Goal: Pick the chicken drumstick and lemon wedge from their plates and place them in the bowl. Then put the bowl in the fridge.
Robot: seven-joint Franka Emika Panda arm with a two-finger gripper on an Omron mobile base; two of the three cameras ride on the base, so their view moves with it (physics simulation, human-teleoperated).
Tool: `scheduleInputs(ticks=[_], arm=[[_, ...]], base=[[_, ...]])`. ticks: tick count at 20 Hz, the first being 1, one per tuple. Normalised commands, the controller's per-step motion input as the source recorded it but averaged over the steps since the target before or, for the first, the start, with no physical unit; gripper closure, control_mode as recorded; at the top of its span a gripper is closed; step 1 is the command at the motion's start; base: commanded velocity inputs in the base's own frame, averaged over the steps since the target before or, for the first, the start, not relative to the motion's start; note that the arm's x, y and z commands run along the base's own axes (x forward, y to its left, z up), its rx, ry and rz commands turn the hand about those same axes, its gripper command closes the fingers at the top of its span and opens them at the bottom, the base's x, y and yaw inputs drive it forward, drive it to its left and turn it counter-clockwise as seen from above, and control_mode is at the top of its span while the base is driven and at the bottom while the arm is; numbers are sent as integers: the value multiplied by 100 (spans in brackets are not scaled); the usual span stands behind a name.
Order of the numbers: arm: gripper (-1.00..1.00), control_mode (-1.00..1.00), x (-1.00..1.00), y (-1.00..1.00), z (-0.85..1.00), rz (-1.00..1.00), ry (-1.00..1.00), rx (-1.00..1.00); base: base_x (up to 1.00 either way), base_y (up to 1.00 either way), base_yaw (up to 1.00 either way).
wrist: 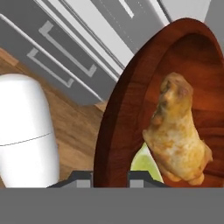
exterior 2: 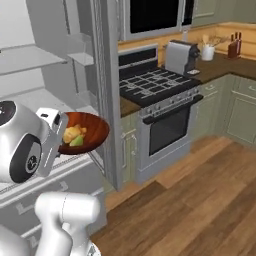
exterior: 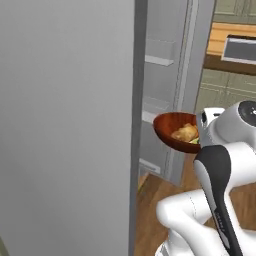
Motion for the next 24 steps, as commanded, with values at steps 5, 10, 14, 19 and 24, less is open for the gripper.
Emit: scheduleInputs(ticks=[5,10,14,19,24], arm=[[100,100,0,0,0,0,0,0],[100,100,0,0,0,0,0,0],[100,100,0,0,0,0,0,0],[100,100,0,0,0,0,0,0],[100,100,0,0,0,0,0,0]], base=[[3,-17,66],[0,-45,61],[8,-30,68],[15,-39,70],[9,-51,49]])
